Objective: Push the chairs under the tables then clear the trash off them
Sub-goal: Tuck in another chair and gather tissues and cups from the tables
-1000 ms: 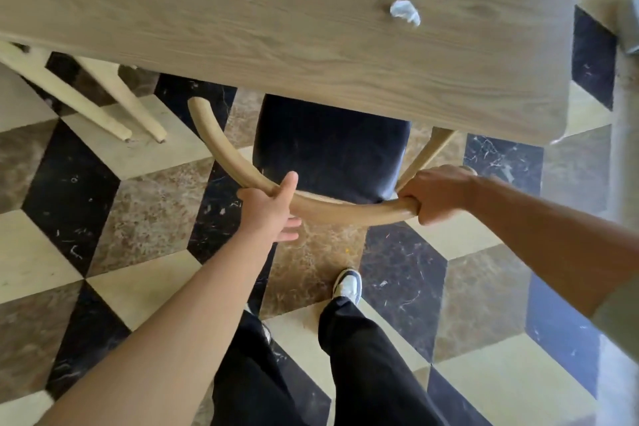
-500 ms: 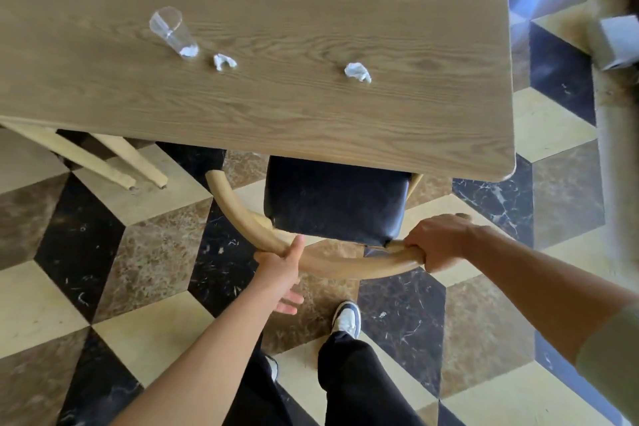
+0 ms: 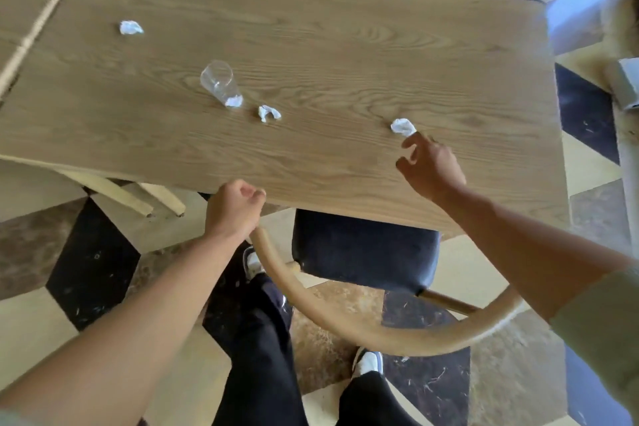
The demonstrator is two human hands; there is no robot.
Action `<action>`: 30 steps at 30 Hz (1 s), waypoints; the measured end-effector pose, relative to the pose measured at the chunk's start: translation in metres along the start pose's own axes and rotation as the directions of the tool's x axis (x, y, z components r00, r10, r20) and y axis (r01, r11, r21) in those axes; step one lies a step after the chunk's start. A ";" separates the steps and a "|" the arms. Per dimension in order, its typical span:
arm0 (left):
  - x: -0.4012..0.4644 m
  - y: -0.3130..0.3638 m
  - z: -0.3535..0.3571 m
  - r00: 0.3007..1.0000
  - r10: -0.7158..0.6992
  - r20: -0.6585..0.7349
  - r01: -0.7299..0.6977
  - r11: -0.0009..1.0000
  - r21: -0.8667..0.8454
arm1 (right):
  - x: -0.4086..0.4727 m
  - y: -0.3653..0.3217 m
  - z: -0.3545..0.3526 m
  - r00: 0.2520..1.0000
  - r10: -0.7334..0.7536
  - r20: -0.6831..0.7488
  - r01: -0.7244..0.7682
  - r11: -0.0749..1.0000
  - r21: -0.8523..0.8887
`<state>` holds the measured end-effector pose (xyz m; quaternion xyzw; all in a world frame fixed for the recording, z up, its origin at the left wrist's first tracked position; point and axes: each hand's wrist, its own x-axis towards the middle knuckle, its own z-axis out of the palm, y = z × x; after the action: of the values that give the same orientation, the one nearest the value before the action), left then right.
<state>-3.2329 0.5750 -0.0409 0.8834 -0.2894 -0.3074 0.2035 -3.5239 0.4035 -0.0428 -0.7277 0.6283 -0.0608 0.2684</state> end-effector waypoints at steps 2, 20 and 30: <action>0.050 0.003 -0.010 0.997 0.058 -0.052 -0.060 0.998 -0.029 | 0.031 -0.019 0.012 0.988 0.137 -0.065 -0.132 0.989 0.070; 0.222 0.012 -0.063 0.869 0.495 -0.009 -0.482 0.840 -0.249 | 0.100 -0.246 0.145 0.985 -0.154 0.076 0.143 0.981 0.133; 0.202 0.009 -0.087 0.839 0.545 -0.013 -0.528 0.807 -0.263 | 0.092 -0.312 0.081 0.974 -0.138 -0.182 0.204 0.881 0.426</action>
<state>-3.0489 0.4555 -0.0580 0.7215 -0.4910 -0.2999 0.3852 -3.1960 0.3627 0.0111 -0.6940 0.5491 -0.2786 0.3732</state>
